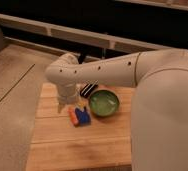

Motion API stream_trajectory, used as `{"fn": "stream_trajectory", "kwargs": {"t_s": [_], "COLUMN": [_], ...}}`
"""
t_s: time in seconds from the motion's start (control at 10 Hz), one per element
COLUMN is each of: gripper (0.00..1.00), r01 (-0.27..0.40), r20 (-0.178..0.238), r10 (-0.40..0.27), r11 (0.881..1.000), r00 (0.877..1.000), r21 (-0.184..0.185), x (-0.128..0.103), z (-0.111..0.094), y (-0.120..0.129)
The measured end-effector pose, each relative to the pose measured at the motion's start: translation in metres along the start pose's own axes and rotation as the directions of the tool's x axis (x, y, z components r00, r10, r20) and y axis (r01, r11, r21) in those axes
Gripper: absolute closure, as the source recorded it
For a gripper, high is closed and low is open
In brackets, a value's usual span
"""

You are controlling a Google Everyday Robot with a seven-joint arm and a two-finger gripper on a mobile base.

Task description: Pick up the ceramic cup

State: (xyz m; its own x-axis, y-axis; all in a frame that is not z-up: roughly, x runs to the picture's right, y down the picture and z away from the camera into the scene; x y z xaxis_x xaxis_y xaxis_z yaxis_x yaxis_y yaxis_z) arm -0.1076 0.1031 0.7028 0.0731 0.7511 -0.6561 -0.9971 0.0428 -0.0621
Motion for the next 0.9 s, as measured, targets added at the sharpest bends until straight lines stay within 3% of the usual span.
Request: {"fn": "stream_trajectory", "kwargs": {"t_s": [0.9], "gripper": [0.35], "r01": [0.005], "r20": [0.005], "r10": [-0.005], "r11": [1.0], "r00": [1.0], "r21": [0.005], "x": [-0.0011], "z": [-0.0011], "y": [0.0006]}}
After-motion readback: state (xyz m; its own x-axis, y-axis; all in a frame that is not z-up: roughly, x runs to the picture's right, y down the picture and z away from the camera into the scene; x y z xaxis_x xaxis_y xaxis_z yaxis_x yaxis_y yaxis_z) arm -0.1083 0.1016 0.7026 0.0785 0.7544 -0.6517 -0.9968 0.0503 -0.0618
